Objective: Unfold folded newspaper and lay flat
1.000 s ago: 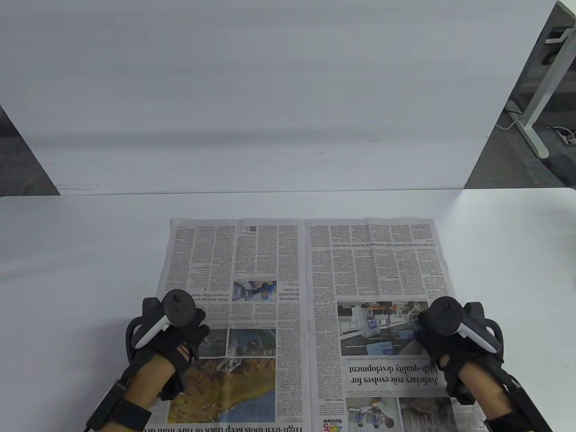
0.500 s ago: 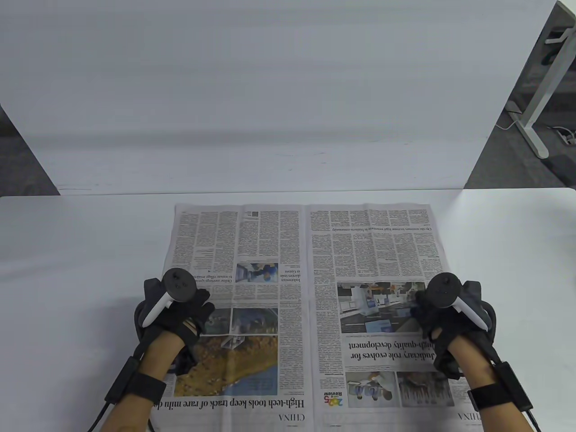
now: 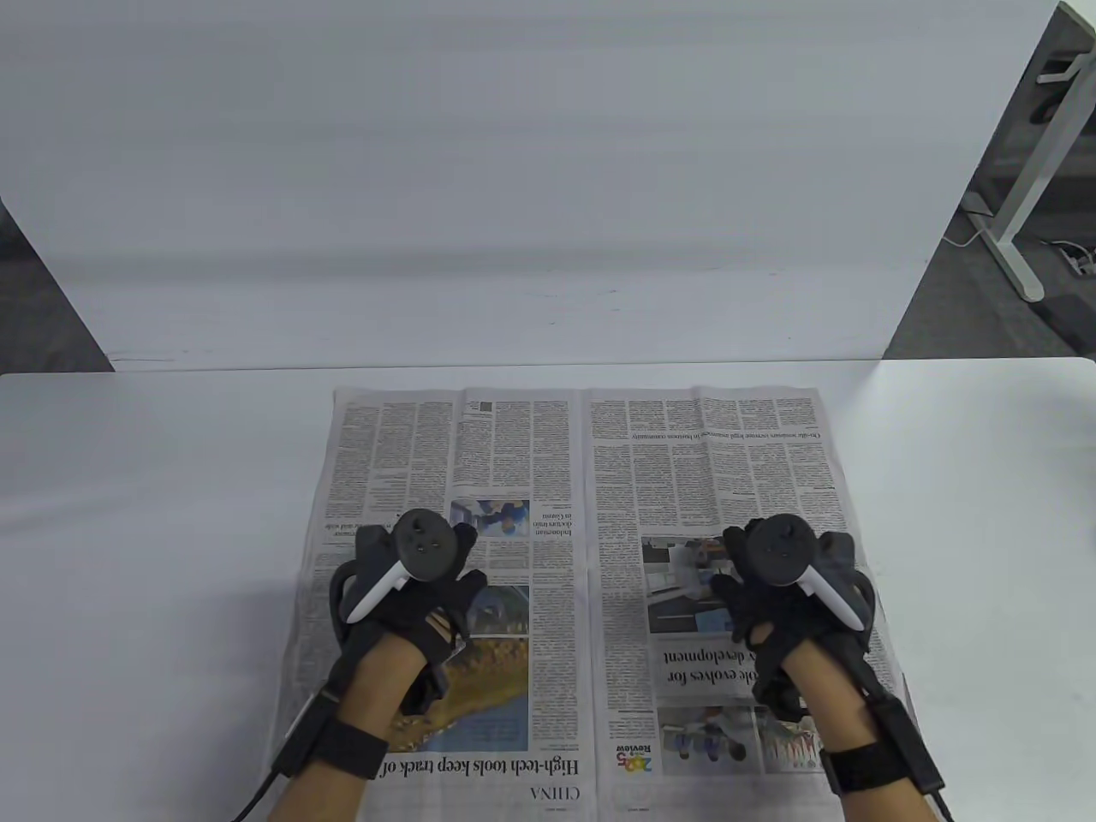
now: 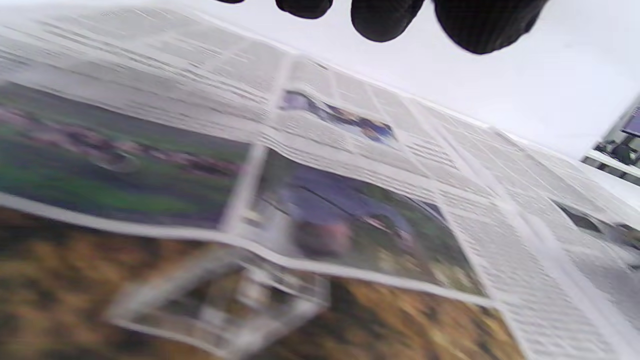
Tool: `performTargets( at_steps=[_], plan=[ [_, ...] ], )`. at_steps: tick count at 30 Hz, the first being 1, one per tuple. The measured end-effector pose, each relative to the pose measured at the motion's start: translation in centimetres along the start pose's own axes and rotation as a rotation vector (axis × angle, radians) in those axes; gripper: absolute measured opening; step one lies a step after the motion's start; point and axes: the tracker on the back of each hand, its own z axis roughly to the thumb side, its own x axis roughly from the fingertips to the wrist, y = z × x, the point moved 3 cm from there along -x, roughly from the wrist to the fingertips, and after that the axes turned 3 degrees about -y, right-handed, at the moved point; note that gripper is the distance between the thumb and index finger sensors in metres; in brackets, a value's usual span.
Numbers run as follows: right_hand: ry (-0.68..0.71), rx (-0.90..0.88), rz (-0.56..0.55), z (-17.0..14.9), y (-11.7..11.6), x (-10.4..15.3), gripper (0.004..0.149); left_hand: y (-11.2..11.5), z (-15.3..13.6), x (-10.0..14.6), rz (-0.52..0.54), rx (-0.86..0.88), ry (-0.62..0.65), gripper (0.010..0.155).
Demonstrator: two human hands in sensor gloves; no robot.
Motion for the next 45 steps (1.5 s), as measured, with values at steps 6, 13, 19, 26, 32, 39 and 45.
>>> performTargets(
  at_steps=[6,13,19,26,32,39,45],
  plan=[
    [0.103,0.015,-0.038,4.3,-3.2,1.2,0.073,3.1,3.1,0.5,-0.002,-0.112,0.071,0.069],
    [0.152,0.065,0.038,6.5,-6.2,1.4,0.071,5.7,4.3,0.3,-0.072,-0.148,0.097,0.07],
    [0.154,0.101,0.093,7.2,-7.9,0.8,0.07,7.3,5.2,0.1,-0.118,-0.17,0.109,0.072],
    [0.138,0.111,0.142,6.7,-8.9,0.1,0.069,8.4,4.9,-0.6,-0.181,-0.183,0.089,0.071],
    [0.081,0.097,0.142,4.9,-8.5,-0.4,0.071,8.2,3.6,-0.7,-0.197,-0.173,0.058,0.071],
    [0.001,0.068,0.134,1.5,-7.4,-1.2,0.072,7.5,1.2,-1.2,-0.198,-0.129,0.003,0.072],
    [-0.034,0.055,0.127,-0.4,-6.6,-1.5,0.072,6.8,-1.1,-1.3,-0.194,-0.088,-0.057,0.072]
  ],
)
